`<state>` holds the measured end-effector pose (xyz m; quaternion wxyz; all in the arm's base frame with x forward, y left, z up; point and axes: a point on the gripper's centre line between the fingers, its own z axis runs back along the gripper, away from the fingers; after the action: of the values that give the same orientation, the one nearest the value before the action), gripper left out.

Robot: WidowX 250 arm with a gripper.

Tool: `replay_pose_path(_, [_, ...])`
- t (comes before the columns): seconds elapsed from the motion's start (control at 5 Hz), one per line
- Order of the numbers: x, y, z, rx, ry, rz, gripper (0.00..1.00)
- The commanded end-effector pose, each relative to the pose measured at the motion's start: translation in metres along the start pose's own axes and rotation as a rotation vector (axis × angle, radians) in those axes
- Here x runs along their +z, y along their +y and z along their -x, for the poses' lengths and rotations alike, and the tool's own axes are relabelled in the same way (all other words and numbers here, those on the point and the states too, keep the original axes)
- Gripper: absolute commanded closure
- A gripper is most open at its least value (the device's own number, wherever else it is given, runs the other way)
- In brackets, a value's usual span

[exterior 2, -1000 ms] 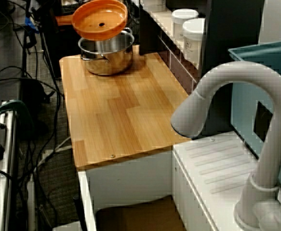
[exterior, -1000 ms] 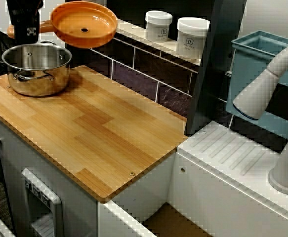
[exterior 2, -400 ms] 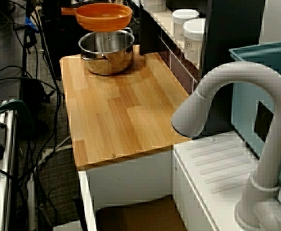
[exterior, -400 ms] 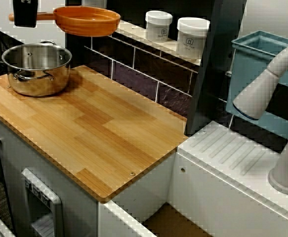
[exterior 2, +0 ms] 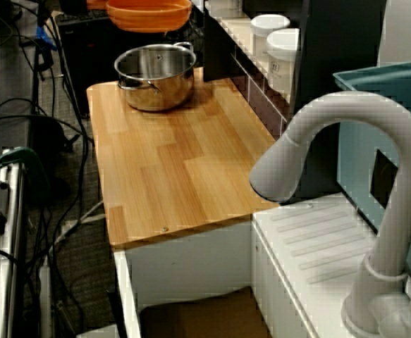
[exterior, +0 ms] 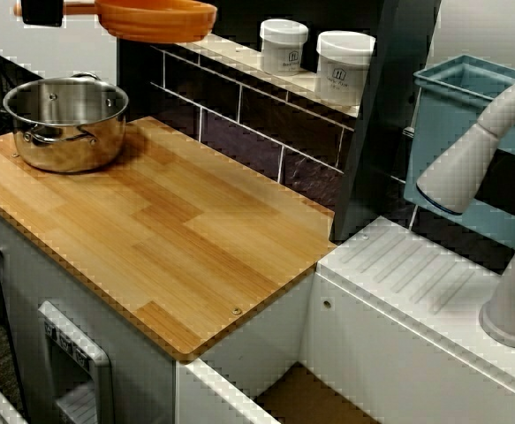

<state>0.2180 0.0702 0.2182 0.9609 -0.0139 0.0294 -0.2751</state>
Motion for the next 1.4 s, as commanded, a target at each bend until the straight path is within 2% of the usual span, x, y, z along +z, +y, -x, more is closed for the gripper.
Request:
replay_pose_path(0.0, [0.013,0.001,-0.009,0.000,-0.045,-0.039,1.00])
replay_pose_path(0.6, [0.006,-0.002,-0.010,0.011,-0.084,-0.065,1.00])
replay_pose_path(1.0, [-0.040,-0.009,-0.031,0.018,0.002,-0.109,1.00])
replay_pose_path(1.2, [-0.038,-0.008,-0.015,0.018,0.029,-0.129,1.00])
